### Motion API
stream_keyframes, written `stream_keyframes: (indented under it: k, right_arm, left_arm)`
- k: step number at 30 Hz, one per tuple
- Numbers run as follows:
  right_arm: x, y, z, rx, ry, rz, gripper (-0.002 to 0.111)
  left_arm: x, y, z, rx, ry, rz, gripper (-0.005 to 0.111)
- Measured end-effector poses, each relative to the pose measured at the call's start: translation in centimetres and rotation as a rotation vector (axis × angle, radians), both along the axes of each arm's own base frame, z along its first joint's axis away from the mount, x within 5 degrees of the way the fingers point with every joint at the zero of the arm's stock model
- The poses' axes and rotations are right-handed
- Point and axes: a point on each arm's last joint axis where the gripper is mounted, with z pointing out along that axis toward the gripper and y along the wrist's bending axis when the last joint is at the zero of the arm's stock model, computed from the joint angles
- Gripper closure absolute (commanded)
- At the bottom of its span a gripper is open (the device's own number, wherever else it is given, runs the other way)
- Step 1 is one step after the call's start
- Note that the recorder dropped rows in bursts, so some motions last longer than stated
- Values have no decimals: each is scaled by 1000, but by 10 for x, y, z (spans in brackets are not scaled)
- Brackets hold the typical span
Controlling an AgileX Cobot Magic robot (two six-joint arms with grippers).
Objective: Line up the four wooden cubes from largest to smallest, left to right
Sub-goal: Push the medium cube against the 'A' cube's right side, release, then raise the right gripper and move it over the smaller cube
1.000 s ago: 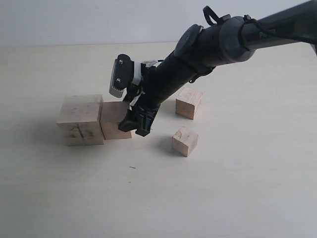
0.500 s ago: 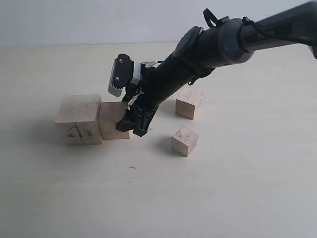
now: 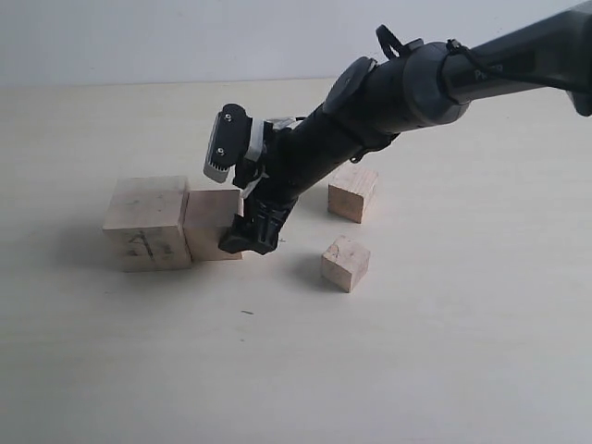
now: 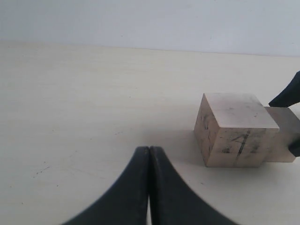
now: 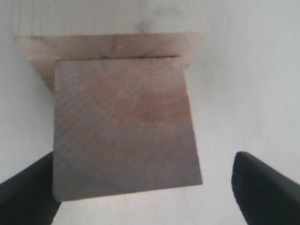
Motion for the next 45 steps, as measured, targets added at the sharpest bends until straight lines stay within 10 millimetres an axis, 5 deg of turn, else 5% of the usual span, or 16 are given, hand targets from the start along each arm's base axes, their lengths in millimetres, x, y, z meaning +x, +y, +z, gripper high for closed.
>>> stream_keyframes:
  k: [7,20,29,39,45]
  right_arm:
    - [-4,-5,1,-64,41,7,18]
    - [-13,-26,67,-170,75,-136,18]
    - [-2,-49,73,-373,-26,-318,18]
    - [-1,-57,99,-344,-92,-342,18]
    - [20,-87,114,-293,-86,-469,18]
  left_arm:
    - [0,0,0,0,0,0,107]
    - [0,0,0,0,0,0,107]
    - [0,0,0,0,0,0,107]
    - [0,0,0,0,0,0,107]
    - [0,0,0,0,0,0,107]
